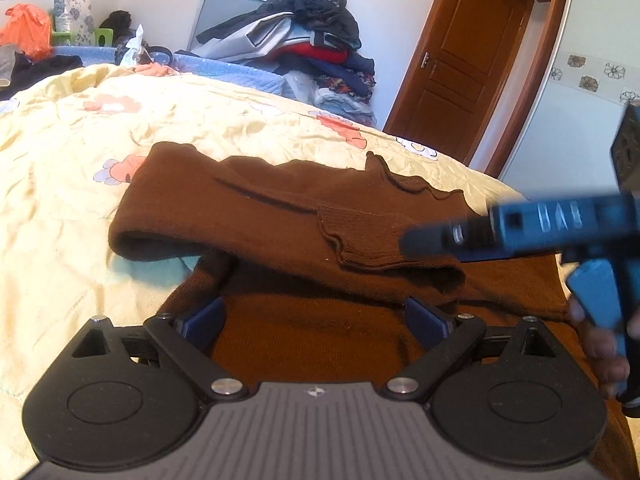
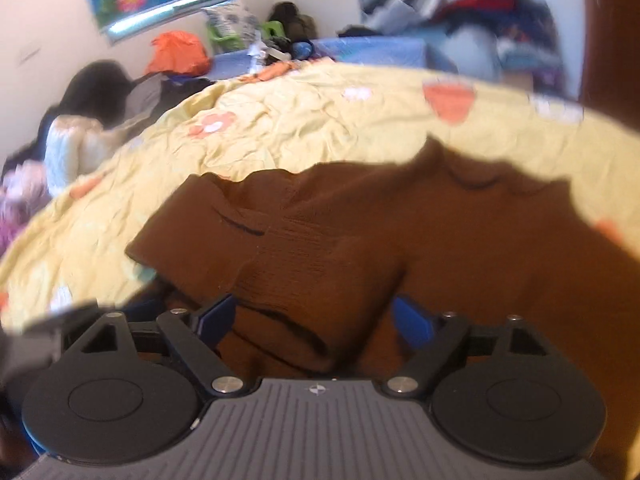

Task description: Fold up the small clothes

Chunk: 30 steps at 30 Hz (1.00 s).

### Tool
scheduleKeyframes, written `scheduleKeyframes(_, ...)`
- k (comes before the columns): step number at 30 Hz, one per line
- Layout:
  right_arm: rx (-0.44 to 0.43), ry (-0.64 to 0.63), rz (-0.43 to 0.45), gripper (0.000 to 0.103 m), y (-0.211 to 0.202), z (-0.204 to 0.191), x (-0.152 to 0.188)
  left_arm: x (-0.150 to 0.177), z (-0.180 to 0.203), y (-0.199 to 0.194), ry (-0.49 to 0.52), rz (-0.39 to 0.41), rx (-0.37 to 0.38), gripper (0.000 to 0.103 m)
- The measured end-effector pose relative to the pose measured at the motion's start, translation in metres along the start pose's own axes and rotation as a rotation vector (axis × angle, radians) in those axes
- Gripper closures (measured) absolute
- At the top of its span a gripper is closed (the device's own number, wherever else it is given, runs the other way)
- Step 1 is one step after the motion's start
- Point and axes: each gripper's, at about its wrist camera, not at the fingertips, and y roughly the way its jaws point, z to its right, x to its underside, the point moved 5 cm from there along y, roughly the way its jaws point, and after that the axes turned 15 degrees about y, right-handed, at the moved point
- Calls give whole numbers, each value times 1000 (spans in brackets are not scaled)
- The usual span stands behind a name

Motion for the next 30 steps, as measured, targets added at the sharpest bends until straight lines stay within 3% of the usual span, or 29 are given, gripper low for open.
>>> scheduleKeyframes(4, -107, 310, -51, 17, 6, 31, -16, 2, 3, -2, -8, 6, 8, 5)
scheduleKeyframes(7, -113, 398, -66, 32, 16, 50, -7, 2, 2, -2, -13, 9, 13, 5)
scheduleKeyframes(8, -118, 411, -60, 39, 16, 53, -7, 2, 2, -2, -13, 9, 13, 5)
scheduleKeyframes(11, -125, 439, -102, 86, 25, 54, -1, 2, 3, -2, -15, 9, 13, 5)
scheduleKeyframes(14, -166, 394, -37, 87, 9, 47, -8, 2, 2, -2, -13, 10, 13, 5)
scheduleKeyframes(18, -199, 301, 95, 88, -50, 49, -38, 2, 3, -2, -10, 11, 12, 5)
scheduleKeyframes(21, -55, 271, 149, 88, -80, 93, -51, 2, 3, -2, -10, 14, 15, 5)
scheduleKeyframes(25, 108, 366, 122, 88, -80, 164, -41, 1, 5, -3, -3, 19, 18, 5)
scheduleKeyframes(28, 112, 393, 105, 88, -73, 177, -27, -8, 4, -14, -16, 46, 17, 5)
scheduleKeyframes(30, 97, 384, 115, 88, -70, 173, -23, -25, -6, -21, -97, 95, 49, 5)
